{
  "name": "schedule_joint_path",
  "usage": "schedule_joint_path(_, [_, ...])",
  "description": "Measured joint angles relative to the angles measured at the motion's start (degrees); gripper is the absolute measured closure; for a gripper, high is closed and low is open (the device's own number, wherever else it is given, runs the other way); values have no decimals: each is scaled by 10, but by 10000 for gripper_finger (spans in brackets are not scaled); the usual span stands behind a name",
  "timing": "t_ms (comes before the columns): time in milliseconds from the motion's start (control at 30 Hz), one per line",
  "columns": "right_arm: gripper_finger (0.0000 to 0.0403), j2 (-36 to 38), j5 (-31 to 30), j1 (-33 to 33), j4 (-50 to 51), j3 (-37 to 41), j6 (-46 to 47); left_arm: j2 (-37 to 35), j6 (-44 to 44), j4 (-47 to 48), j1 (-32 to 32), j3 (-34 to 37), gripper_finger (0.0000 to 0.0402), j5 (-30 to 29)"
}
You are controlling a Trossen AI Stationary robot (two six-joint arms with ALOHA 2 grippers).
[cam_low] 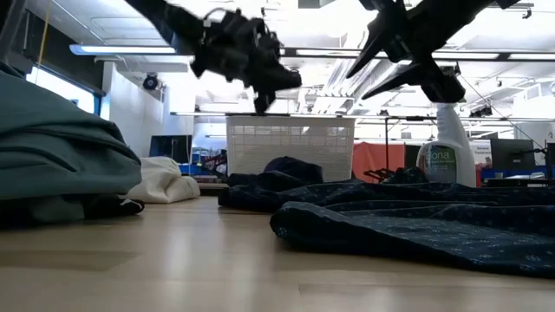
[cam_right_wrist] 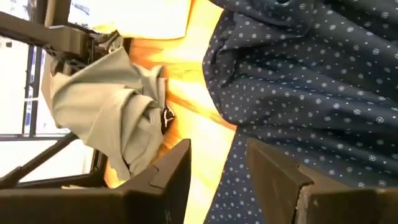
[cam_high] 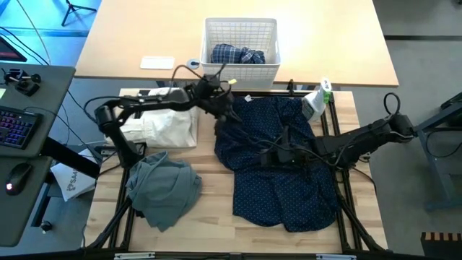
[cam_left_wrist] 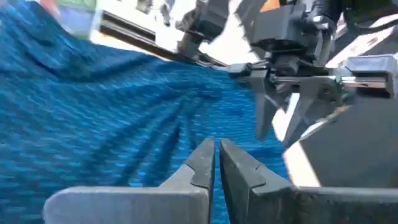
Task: Fold Laundry from Bin
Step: Fold the dark blue polo
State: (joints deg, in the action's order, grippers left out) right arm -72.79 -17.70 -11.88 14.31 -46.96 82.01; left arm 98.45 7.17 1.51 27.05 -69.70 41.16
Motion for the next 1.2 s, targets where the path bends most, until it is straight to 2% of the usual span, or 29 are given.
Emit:
schedule_joint_path(200, [252,0,-14,2,11,0,12,-37,-130,325,14,-60,386,-90])
schedule_joint_path(267, [252,0,-28,7,26,0,-11,-39,-155,402,20,-57,376,-129])
schedule_joint_path(333, [252,0,-31,16,41,0,-22,-34,-140,436,32,-39,356,-135])
schedule_joint_path(467, [252,0,-28,29,52,0,-39,-4,-60,404,52,14,298,-122])
schedule_joint_path(600, [252,0,-32,36,51,0,-43,39,2,293,64,63,241,-131])
schedule_joint_path(700, [252,0,-32,37,50,0,-49,75,40,210,60,85,215,-124])
schedule_joint_path(767, [252,0,-32,36,45,0,-40,97,40,181,50,87,212,-123])
schedule_joint_path(833, [252,0,-32,30,37,0,-28,119,22,156,41,87,225,-117])
schedule_joint_path(900, [252,0,-36,22,28,0,-18,124,-2,128,32,87,258,-118])
schedule_joint_path(1033, [252,0,-52,5,12,0,-12,106,-35,117,16,80,374,-121])
schedule_joint_path(1100, [252,0,-53,-2,4,0,-13,71,-53,140,12,67,388,-134])
schedule_joint_path(1200, [252,-4,-54,-15,-7,0,-22,-7,-105,219,13,47,397,-183])
